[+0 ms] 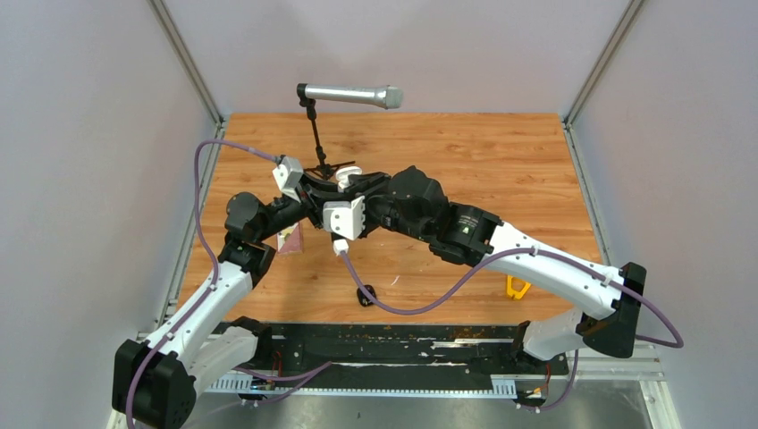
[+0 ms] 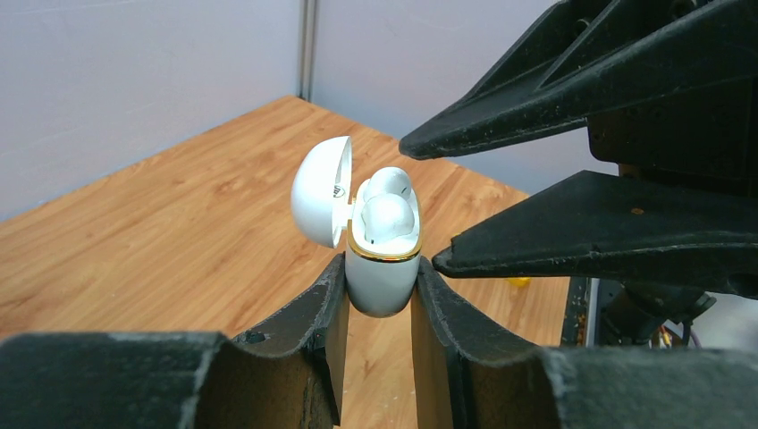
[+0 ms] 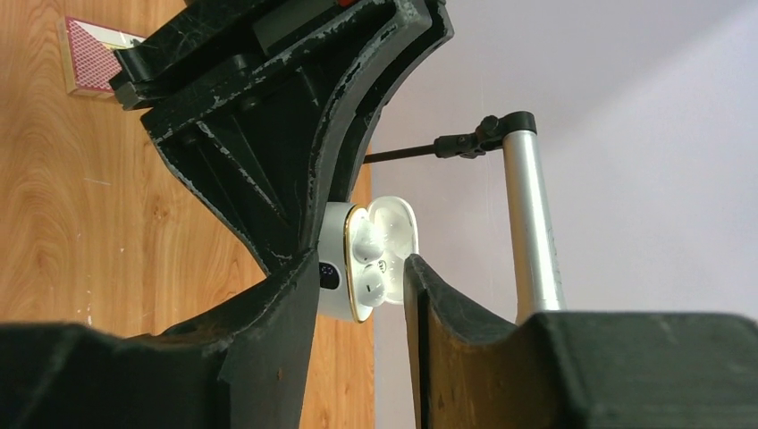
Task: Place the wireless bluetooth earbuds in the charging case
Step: Place the earbud in the charging case, then close the charging case.
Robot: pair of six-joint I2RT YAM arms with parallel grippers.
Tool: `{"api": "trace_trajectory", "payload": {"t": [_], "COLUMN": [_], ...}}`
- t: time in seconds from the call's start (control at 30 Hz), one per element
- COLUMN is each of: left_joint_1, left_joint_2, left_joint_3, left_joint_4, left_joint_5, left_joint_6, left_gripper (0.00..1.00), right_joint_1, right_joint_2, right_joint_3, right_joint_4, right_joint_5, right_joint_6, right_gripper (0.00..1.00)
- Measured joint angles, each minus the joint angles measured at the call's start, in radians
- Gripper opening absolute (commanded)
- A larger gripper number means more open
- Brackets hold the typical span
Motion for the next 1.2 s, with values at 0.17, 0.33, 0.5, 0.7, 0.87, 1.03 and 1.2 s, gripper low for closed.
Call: {"api": "trace_trajectory", "payload": {"t": [0.17, 0.33, 0.5, 0.7, 0.87, 1.03, 1.2], "left_joint_1": [0.000, 0.000, 0.000, 0.000, -0.002, -0.012, -0.014], "left_joint_2": [0.000, 0.000, 0.000, 0.000, 0.000, -0.001, -0.001], "left_joint_3": [0.000, 0.000, 0.000, 0.000, 0.000, 0.000, 0.000], "left_joint_4": [0.000, -0.002, -0.022, -0.093, -0.165, -0.233, -0.267], "left_joint_5": [0.000, 0.014, 0.061, 0.136, 0.177, 0.195, 0.195], "left_joint_6": [0.003, 0.013, 0.041, 0.119, 0.206, 0.285, 0.317], "left_gripper": [0.00, 0.00, 0.00, 0.00, 0.00, 0.00, 0.00], "right_joint_1": [0.000, -0.028, -0.126, -0.364, -0.405, -0.398, -0.398], "right_joint_2": [-0.007, -0.033, -0.073, -0.023, 0.122, 0.220, 0.279], "right_joint_3": [0.019, 0.101, 0.206, 0.320, 0.383, 0.384, 0.426], "right_joint_4": [-0.058, -0.170, -0.271, -0.480, -0.663, -0.728, -0.753], "right_joint_5": [-0.005, -0.079, -0.180, -0.462, -0.701, -0.814, -0.860], "right_joint_6": [0.032, 0.135, 0.306, 0.491, 0.501, 0.496, 0.492], "right_gripper": [0.44, 0.51, 0.58, 0.61, 0.61, 0.61, 0.62]}}
